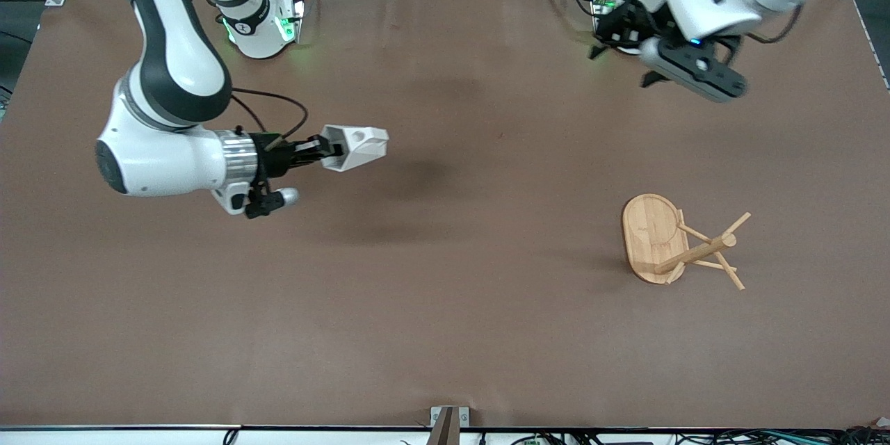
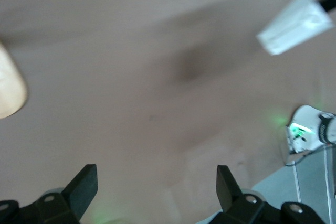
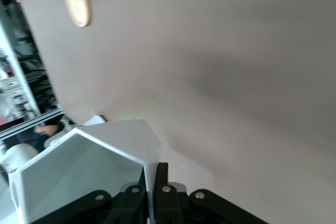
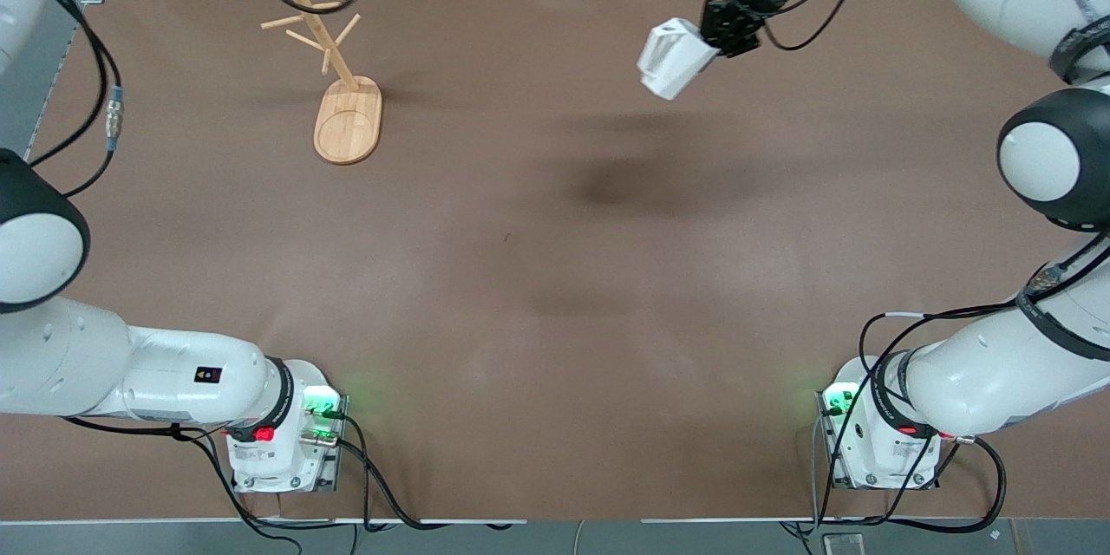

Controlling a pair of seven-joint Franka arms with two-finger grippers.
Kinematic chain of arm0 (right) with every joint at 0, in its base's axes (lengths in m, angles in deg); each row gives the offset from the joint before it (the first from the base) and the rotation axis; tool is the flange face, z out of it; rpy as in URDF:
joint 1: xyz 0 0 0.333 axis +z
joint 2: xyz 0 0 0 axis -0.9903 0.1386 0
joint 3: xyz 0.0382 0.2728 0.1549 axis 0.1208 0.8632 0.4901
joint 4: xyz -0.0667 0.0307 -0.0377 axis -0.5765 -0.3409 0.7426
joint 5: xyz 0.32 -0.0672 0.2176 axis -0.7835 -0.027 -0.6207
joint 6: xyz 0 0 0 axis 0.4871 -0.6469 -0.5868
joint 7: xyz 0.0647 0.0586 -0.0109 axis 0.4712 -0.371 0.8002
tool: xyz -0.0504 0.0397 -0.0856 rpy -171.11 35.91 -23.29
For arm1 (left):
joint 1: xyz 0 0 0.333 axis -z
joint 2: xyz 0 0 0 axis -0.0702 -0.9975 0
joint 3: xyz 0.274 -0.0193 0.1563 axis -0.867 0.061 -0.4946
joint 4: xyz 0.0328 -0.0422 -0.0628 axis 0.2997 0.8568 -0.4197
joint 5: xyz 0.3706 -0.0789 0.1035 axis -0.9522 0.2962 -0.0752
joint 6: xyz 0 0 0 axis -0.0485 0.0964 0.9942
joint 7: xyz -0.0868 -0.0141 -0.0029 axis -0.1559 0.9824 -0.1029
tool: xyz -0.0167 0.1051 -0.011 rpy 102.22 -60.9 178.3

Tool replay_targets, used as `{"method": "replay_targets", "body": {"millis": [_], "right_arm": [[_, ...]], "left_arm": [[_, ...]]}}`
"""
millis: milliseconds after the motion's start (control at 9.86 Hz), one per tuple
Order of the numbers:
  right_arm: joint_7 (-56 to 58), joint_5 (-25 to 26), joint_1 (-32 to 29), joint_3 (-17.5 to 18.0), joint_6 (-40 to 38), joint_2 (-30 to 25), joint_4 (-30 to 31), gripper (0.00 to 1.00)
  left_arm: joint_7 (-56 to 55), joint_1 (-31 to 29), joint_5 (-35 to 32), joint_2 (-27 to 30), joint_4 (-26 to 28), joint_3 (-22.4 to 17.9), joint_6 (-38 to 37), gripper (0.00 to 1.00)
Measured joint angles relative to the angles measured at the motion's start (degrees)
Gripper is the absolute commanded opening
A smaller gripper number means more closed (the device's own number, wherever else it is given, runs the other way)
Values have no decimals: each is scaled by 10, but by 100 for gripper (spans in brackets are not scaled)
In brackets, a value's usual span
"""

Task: Hang cup on rack
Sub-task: 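Grasp the cup with the left gripper from the right gripper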

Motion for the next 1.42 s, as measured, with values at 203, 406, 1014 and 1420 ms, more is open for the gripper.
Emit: {"method": "replay_targets", "body": {"millis": [203, 406, 1014, 1420], "right_arm": [[0, -86, 9, 21, 7, 10, -2, 1], [0, -150, 18, 37, 10, 21, -2, 1], [0, -223, 24, 58, 11, 40, -6, 1], [-9, -258, 24, 69, 11, 41, -9, 1]], "left_arm": [[-3, 45, 10, -9, 3, 34, 67, 100], [23, 85, 9, -29, 7, 43, 130, 100], [243, 99, 10, -81, 81, 50, 296, 100], [247, 106, 10, -81, 103, 62, 322, 100]]}}
